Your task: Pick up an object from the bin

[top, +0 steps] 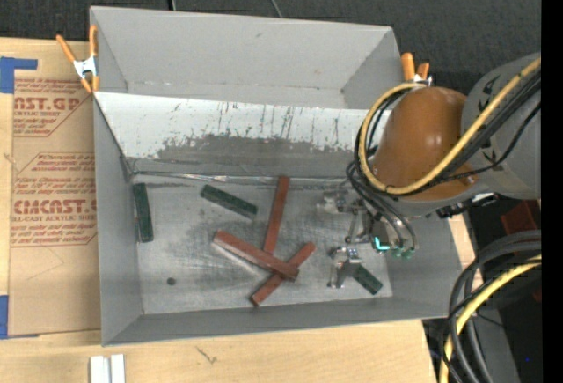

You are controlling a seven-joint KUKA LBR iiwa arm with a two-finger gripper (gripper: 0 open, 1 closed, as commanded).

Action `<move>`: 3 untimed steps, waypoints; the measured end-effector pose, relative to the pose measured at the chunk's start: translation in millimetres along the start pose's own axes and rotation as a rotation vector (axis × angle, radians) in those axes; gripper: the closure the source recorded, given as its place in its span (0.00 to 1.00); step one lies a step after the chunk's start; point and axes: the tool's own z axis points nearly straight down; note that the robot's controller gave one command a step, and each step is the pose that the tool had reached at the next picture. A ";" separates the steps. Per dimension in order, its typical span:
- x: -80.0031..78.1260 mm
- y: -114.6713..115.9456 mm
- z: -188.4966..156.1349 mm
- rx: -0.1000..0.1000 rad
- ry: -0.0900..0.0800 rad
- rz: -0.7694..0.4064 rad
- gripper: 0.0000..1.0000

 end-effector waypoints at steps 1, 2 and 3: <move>-1.9 -0.1 -3.2 0.000 -0.007 0.000 0.00; -10.3 30.1 83.3 -0.001 0.004 0.025 1.00; -10.4 30.1 83.3 -0.001 0.003 0.025 1.00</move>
Offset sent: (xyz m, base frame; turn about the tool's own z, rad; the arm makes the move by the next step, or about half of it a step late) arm 0.0112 0.0288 -0.0850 0.0271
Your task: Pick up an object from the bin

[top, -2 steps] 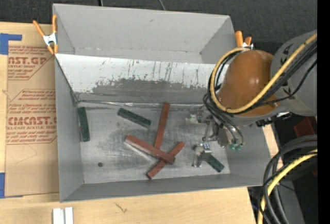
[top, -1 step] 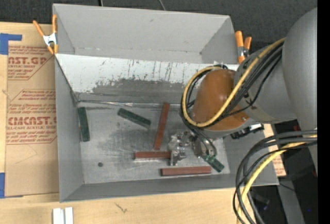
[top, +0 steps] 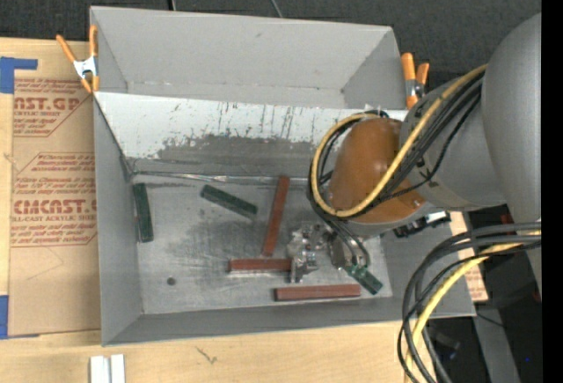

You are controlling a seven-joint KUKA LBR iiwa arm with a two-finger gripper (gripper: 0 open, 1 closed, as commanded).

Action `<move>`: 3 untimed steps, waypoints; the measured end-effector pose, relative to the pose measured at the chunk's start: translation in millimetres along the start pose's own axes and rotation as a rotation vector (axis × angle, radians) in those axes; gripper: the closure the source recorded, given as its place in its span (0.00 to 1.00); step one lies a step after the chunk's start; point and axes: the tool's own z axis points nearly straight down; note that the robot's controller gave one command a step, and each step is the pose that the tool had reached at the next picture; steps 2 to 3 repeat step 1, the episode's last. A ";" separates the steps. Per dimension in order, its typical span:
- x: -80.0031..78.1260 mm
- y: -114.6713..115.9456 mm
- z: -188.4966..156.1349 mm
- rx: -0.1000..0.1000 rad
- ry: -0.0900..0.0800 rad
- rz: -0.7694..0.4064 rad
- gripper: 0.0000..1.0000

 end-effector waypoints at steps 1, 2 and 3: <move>-3.0 -9.4 -177.1 0.000 -0.016 0.045 1.00; -3.0 -9.4 -177.1 0.000 -0.016 0.045 1.00; -3.0 -9.4 -177.1 0.000 -0.016 0.045 1.00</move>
Offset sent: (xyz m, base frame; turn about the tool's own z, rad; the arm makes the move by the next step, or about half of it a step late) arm 0.0000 0.0000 0.0000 0.0000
